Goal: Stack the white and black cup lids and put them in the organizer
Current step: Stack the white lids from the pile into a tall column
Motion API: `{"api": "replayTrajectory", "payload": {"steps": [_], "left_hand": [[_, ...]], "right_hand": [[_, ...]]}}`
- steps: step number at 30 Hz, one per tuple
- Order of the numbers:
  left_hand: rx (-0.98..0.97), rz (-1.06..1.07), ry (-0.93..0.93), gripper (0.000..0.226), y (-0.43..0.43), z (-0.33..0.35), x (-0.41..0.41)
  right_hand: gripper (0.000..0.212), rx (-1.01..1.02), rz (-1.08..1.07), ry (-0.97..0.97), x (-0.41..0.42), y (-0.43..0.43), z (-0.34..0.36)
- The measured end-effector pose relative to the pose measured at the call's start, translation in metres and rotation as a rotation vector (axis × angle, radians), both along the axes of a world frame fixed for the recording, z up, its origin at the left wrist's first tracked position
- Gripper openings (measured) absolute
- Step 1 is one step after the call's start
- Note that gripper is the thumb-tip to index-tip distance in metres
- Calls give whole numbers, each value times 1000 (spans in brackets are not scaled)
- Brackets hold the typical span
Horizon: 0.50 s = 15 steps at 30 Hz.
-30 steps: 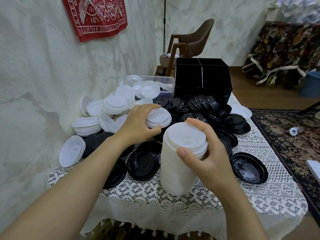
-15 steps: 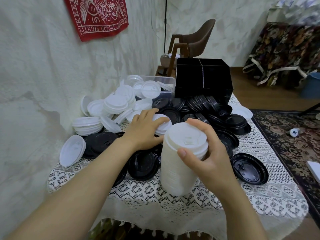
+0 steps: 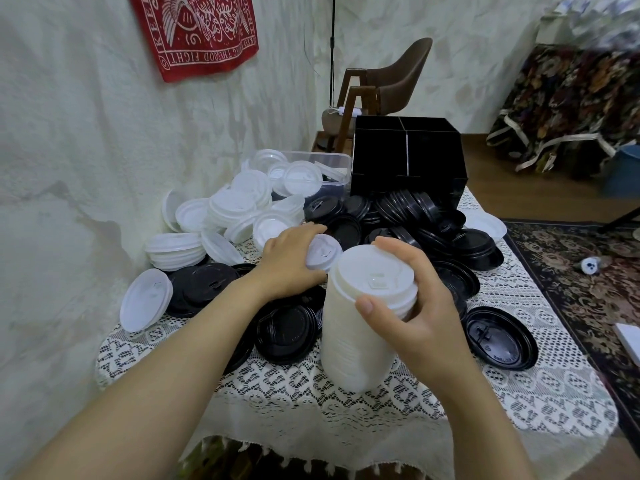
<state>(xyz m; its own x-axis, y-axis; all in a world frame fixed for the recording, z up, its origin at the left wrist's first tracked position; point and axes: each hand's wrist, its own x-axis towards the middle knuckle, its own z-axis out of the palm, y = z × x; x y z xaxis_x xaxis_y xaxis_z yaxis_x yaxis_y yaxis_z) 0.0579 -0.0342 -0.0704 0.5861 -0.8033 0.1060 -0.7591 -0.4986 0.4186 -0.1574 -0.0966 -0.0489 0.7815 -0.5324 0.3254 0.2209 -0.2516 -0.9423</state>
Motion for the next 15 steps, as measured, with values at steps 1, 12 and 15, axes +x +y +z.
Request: {"api": "replayTrajectory", "payload": {"steps": [1,12,15], "left_hand": [[41,31,-19,85,0,0,0],[48,72,7,73,0,1,-8],[142,64,-50,73,1,-1,-8]], "right_hand": [[68,0,-1,0,0,0,0],[67,-17,-9,-3,0,0,0],[67,-15,-6,0,0,0,0]]}}
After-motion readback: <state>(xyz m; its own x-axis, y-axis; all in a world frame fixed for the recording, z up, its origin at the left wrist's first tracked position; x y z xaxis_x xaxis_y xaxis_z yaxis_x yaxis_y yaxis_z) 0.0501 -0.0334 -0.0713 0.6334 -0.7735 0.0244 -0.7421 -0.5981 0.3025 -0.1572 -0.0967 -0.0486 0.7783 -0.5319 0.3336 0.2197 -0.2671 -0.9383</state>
